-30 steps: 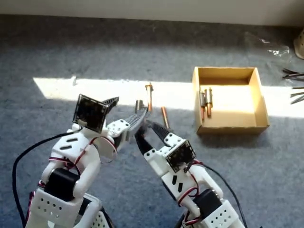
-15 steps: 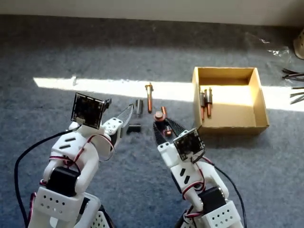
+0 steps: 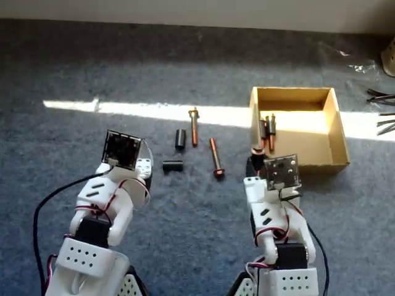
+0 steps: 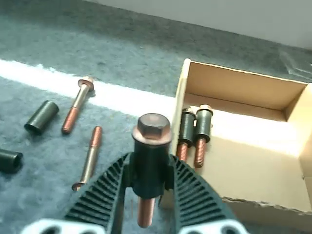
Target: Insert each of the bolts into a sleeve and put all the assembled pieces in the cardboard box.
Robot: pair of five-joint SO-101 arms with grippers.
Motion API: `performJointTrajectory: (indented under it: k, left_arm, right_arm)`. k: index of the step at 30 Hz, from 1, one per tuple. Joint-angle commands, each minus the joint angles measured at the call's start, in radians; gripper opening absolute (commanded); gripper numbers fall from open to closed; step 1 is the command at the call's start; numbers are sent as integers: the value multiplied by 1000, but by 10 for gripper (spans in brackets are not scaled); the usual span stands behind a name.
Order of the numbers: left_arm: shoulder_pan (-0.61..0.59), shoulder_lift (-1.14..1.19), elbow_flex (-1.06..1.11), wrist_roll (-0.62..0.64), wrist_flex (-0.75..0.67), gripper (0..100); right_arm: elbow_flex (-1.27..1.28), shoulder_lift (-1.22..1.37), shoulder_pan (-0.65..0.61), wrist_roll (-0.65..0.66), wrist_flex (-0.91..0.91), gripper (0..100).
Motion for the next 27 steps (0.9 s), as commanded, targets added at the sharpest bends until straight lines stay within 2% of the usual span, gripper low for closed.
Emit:
performJointTrajectory:
  k: [1,4,11,20,27]
  left_arm:
    - [-79,-13,27,6,-120,6]
    - [-87,-13,54,6,-152,6]
    - [-88,-13,56,6,-153,6]
    - [-90,-13,56,6,-153,6]
    - [-88,-13,59,6,-153,6]
  right_arm:
    - [-182,47,44,17,87,5]
    - [-354,193,44,60,154,5]
    - [-648,618,50,71,162,5]
    - [-946,1136,137,72,163,6]
    - [-1139,1425,196,74,162,6]
